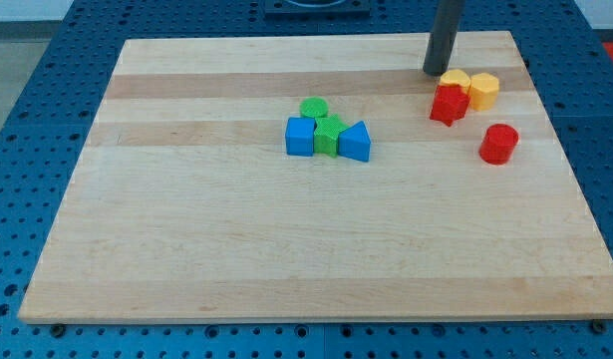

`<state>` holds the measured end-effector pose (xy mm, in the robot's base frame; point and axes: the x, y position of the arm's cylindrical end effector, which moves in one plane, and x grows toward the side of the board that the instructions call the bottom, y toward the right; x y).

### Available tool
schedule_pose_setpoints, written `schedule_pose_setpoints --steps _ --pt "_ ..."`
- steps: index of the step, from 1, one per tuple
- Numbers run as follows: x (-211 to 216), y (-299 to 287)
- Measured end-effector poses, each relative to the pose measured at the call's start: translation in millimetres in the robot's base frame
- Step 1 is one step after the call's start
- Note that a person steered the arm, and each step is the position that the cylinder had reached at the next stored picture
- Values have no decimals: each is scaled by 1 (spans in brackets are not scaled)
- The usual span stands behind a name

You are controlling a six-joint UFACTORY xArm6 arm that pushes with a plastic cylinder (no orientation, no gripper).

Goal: Separate the yellow heart and yellow hexagon

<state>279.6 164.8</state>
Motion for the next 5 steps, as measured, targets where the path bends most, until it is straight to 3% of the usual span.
schedule_pose_setpoints --steps 2,5 --pt "16 0" --pt "-4 0"
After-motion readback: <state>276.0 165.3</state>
